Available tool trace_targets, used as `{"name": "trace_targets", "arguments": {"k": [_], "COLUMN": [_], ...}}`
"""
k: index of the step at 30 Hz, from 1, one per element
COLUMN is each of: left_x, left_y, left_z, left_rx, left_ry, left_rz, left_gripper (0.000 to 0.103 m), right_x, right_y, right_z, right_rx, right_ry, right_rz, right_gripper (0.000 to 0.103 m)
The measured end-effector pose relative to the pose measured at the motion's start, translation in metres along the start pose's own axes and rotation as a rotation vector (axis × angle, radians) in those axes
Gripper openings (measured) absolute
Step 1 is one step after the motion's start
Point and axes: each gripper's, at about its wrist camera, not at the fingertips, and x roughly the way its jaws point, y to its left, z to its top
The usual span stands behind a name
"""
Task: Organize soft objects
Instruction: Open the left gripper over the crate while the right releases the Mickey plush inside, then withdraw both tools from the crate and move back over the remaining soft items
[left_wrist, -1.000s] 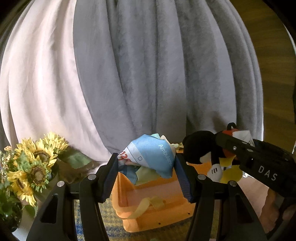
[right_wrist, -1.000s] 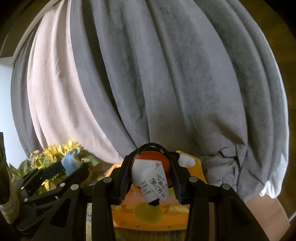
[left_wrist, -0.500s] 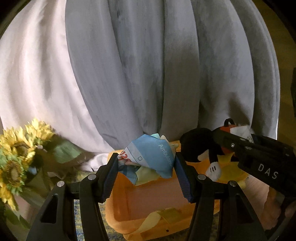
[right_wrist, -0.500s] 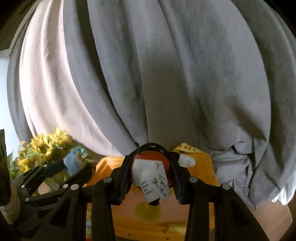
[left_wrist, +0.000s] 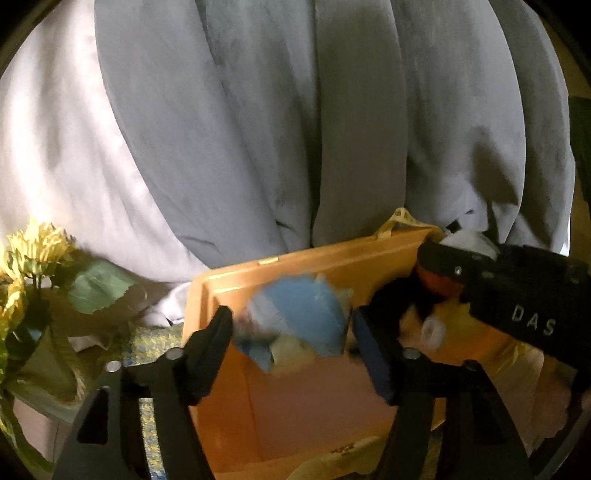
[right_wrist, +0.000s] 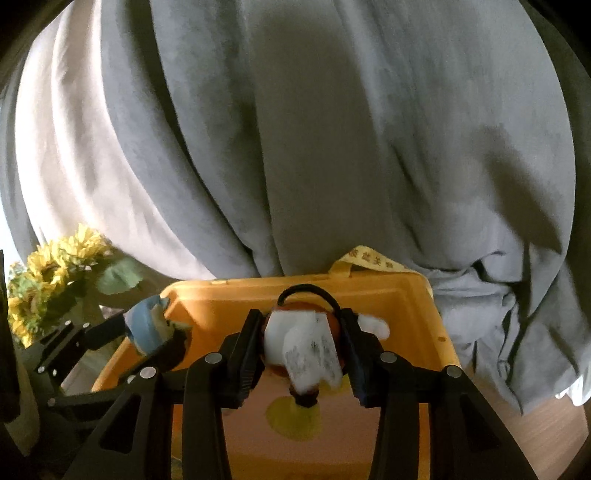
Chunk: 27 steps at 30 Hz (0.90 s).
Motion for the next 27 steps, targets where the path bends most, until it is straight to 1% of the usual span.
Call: {"name": "trace_targets", "arguments": {"k": [1,4,7,10,11,13,16,24,27], "left_x": [0.0,-0.003,-0.01,-0.024,-0.03,-0.04,-0.057,-0.101,-0.117], "left_y": [0.0,0.0,-0.002,-0.003,-0.003,-0.001,0.0,-0.002,-0.002], "left_z": [-0.001,-0.001,0.001,0.002,0.002,0.002,0.001,-0.004,-0.008], "left_rx": [-0.007,-0.021,-0.021,-0.026,-0.03,-0.041,-0.056,-0.056,-0.055], "left_ry": [0.003,0.001,-0.007,-0.025,-0.03,-0.036,-0.047,-0.076,-0.084], "left_rz": [0.001,-0.001,0.002,0.012,0.015,0.018,0.025,0.051,0.058], "left_gripper": [0.075,0.075,0.079,0.081,0.082,0.082,0.082,0.082,0.082], "right_x": [0.001,-0.001,-0.01,-0.02,-0.024,-0.033,-0.047,-0.088,-0.106], "right_y": [-0.002,-0.004,-0.004,-0.002,-0.001,0.0,0.003,0.013,0.019], "right_z": [0.0,0.001,0.004,0.006,0.006,0.005,0.002,-0.007,-0.01], "right_rx": [0.003,-0.001,-0.009,-0.019,-0.02,-0.023,-0.015,0.001,-0.018], "right_ry": [-0.002,-0.026,-0.05,-0.061,-0.065,-0.07,-0.07,-0.073,-0.091], "right_rz": [-0.005,-0.044,-0.066,-0.081,-0.085,-0.093,-0.104,-0.122,-0.141], "right_gripper": [0.046,0.065,0.065,0.072,0.073,0.074,0.077,0.08,0.081]}}
